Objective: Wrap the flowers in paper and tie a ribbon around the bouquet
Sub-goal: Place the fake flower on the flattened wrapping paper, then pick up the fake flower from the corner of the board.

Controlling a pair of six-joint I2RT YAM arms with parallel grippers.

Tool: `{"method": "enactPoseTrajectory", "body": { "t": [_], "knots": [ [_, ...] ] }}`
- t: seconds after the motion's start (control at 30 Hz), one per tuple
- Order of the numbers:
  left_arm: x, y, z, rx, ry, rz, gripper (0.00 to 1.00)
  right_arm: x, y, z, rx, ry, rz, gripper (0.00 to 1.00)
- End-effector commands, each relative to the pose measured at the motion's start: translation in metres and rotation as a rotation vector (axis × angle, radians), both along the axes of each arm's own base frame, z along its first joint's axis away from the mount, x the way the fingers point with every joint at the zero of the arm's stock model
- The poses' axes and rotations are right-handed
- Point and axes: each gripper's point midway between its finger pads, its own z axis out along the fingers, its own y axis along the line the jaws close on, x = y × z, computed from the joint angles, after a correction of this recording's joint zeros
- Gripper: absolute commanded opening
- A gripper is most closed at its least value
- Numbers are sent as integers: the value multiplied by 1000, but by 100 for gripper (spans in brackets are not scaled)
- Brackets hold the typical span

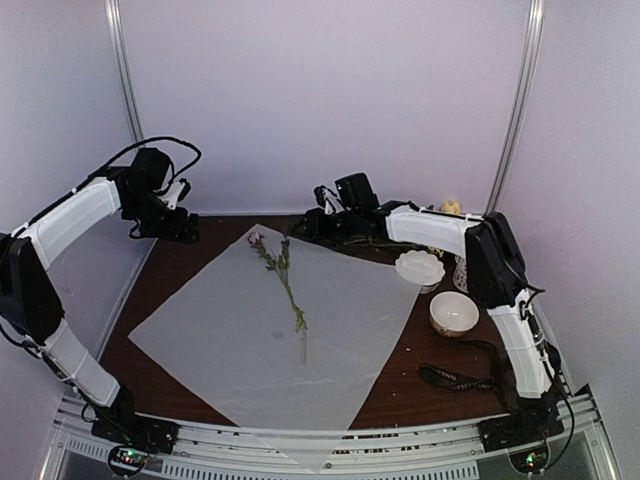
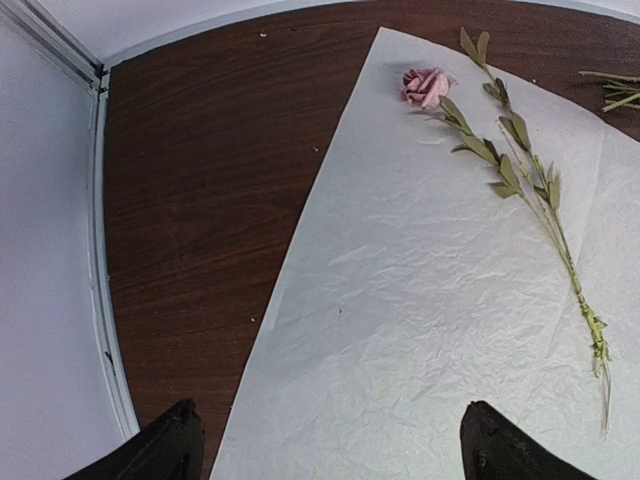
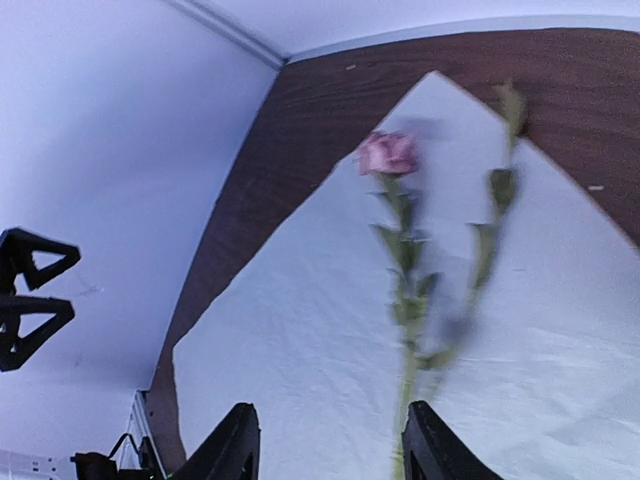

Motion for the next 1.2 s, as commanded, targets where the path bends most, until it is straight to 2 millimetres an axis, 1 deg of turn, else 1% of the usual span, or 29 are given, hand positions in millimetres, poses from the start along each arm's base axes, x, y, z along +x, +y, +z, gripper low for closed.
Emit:
{"method": "enactPoseTrajectory", "body": {
  "t": [0.0,0.07,0.13,0.23,0.27,0.33,0.4,0.5,0.6,0.67,0.8,0.83,0.93,0.97,1.03,1.07,1.13,1.17],
  "knots": [
    [4,-3,-5,-6,3,-3,92,45,-103,66,-106,-85,-256,50],
    [4,-3,-7,-7,9,-4,92,66,-165,67,-198,-68,-439,50],
    [4,-3,-8,-8,12,-5,92,81,-227,66,-301,-62,-626,50],
    [5,-3,-12,-4,22,-6,92,96,-302,67,-468,-85,-824,53],
    [6,-4,-13,-2,26,-7,92,99,-321,68,-515,-88,-865,54],
    [6,-2,-14,2,29,-4,92,106,-357,57,-614,-69,-937,58],
    [6,-1,-15,10,30,-2,92,113,-391,48,-651,-29,-1002,62],
    [7,-1,-19,17,38,-1,92,120,-426,36,-687,20,-1077,66],
    [8,-1,-23,21,51,-4,92,119,-454,29,-706,57,-1123,72],
    [9,-1,-26,25,58,-4,92,117,-470,25,-701,86,-1132,80],
    [9,-1,-31,31,76,-5,93,102,-500,20,-761,133,-1143,83],
    [10,-1,-32,33,79,-6,92,97,-505,17,-778,143,-1138,83],
    [10,0,-35,38,85,-5,93,80,-523,-5,-793,213,-1120,81],
    [10,0,-36,38,88,-3,93,78,-528,-9,-771,222,-1119,80],
    [11,0,-38,39,94,-4,93,76,-533,-23,-745,252,-1095,79],
    [11,-1,-38,38,95,-5,93,76,-535,-28,-740,260,-1087,80],
    [12,0,-40,44,98,-5,93,78,-544,-35,-754,271,-1095,81],
    [12,0,-40,44,99,-4,93,82,-547,-37,-753,270,-1098,81]
  ]
}}
